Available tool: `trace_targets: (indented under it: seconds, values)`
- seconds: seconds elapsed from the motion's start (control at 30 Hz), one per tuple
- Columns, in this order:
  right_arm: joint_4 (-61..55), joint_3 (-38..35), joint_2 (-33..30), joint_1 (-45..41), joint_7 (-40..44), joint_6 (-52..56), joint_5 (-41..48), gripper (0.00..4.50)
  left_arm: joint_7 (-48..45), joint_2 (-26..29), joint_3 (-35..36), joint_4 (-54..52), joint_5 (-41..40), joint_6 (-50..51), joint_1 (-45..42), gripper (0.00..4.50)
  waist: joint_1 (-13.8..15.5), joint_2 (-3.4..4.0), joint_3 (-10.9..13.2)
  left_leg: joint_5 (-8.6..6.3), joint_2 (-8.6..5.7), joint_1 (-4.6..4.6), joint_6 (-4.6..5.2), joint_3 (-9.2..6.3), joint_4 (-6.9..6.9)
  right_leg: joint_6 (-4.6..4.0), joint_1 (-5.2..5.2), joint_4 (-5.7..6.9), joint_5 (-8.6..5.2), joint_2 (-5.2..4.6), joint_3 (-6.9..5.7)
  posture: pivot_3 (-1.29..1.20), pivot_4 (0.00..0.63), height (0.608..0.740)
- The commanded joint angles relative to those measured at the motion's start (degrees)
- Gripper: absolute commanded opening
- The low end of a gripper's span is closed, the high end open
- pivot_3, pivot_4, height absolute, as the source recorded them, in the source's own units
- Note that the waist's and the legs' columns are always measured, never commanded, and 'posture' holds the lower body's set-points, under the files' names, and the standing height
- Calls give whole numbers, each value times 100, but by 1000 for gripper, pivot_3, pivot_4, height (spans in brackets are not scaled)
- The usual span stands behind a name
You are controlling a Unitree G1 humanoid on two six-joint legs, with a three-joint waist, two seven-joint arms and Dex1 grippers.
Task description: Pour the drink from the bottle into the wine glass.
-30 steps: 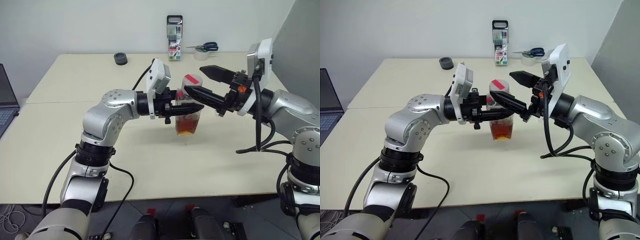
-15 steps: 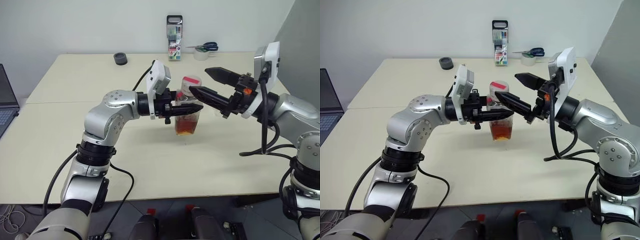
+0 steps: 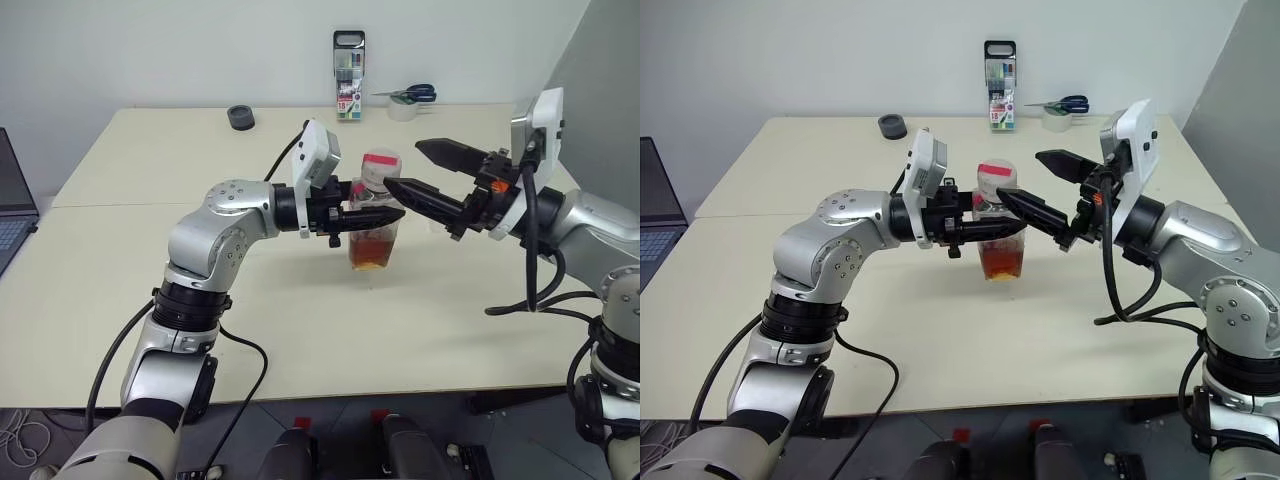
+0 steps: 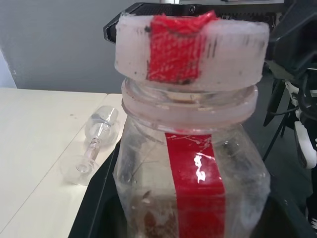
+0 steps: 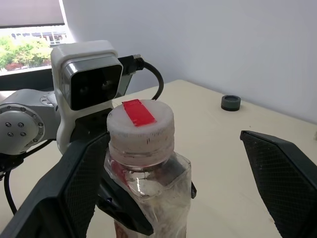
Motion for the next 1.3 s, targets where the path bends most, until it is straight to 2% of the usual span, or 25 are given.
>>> trace_targets:
  seconds: [0.03,1.3]
  values:
    - [27,-309,-128,60,-15,-113,25,4474,-128,-14,80,-186,-72,-203,-205,1814,0,0,0,0,0,0,0,0,0,0,0,0,0,0,0,0,150,740]
    - [-2,-353,-334,31,1,-61,739,4474,-90,-41,102,-223,-67,-230,-139,1814,1,0,0,0,0,0,1,2,0,1,1,0,0,0,1,0,150,740]
